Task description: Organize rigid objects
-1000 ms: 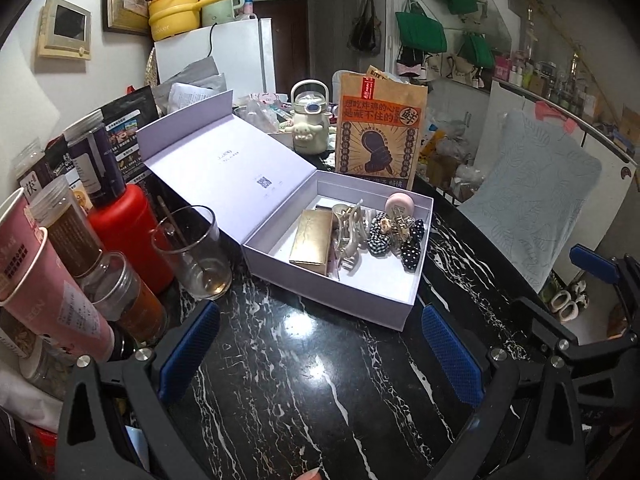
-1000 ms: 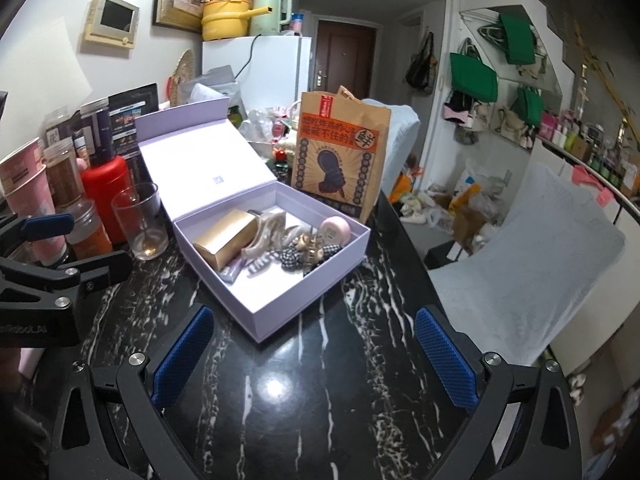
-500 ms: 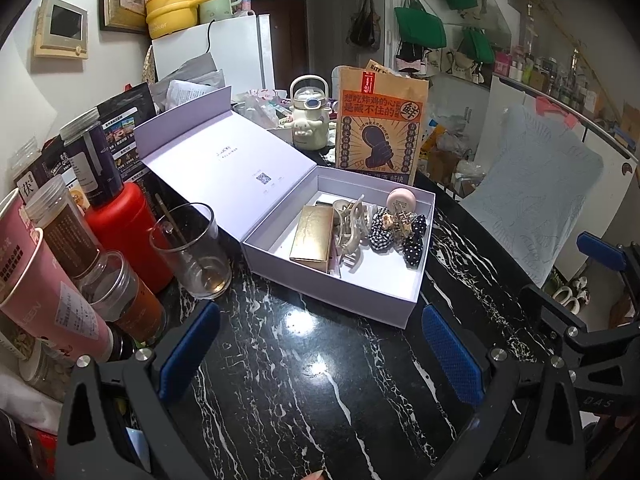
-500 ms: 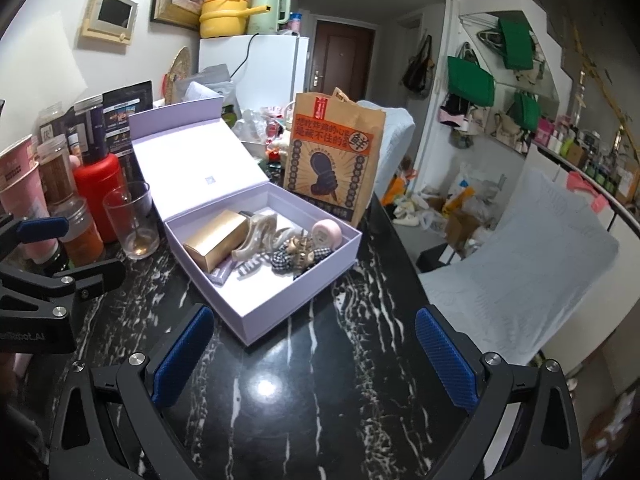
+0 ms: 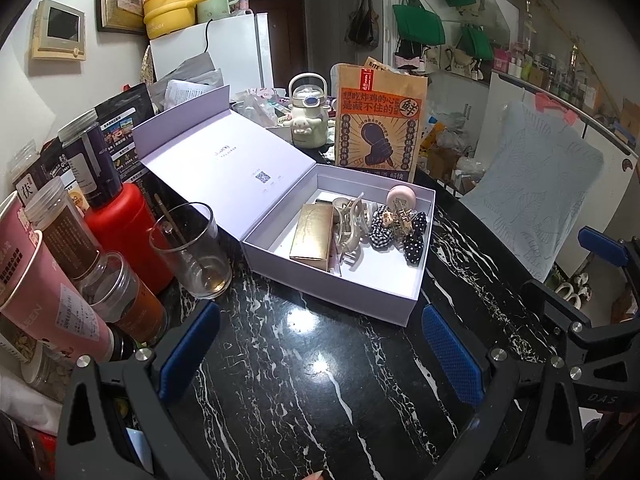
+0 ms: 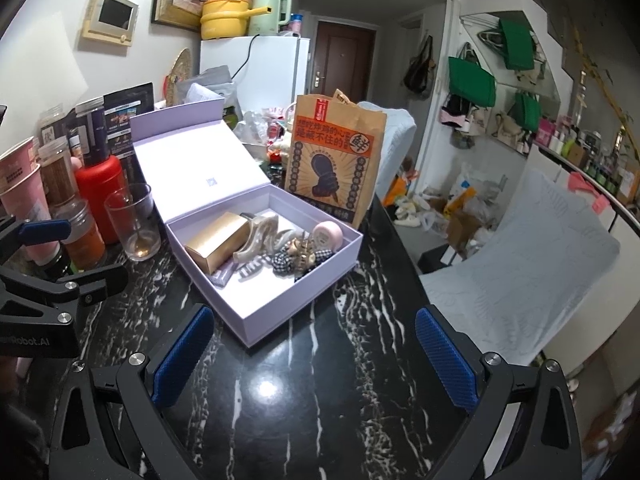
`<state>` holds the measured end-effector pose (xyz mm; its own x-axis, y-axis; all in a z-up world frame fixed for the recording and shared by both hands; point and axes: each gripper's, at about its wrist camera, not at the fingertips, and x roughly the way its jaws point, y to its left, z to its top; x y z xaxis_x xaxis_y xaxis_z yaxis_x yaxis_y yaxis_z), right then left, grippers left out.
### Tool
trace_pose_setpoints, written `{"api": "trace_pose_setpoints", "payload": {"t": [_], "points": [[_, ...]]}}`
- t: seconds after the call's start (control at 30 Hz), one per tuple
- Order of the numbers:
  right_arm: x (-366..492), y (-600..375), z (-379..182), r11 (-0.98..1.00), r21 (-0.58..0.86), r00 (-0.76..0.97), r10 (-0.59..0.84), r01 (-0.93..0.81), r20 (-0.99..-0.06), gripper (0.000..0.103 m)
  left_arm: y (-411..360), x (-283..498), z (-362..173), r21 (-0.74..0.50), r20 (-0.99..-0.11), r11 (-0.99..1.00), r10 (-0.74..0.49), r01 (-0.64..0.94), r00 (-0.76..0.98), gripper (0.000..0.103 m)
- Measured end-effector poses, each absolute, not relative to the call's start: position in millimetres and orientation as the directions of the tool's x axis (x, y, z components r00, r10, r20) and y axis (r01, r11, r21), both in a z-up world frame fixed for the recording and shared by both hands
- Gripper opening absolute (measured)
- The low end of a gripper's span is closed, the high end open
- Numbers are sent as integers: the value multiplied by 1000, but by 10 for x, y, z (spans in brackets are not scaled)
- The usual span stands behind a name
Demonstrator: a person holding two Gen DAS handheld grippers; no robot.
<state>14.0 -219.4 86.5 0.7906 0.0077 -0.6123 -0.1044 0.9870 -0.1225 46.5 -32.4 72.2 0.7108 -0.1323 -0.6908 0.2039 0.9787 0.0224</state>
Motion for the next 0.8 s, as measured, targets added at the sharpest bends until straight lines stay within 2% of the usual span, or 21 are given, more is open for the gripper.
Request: {"api": "trace_pose_setpoints", "payload": {"t": [0.8], "points": [[155, -2195, 866, 988, -112, 783, 15, -107, -622, 103, -304, 449, 700, 33, -691, 981, -115, 190, 714, 103]]}}
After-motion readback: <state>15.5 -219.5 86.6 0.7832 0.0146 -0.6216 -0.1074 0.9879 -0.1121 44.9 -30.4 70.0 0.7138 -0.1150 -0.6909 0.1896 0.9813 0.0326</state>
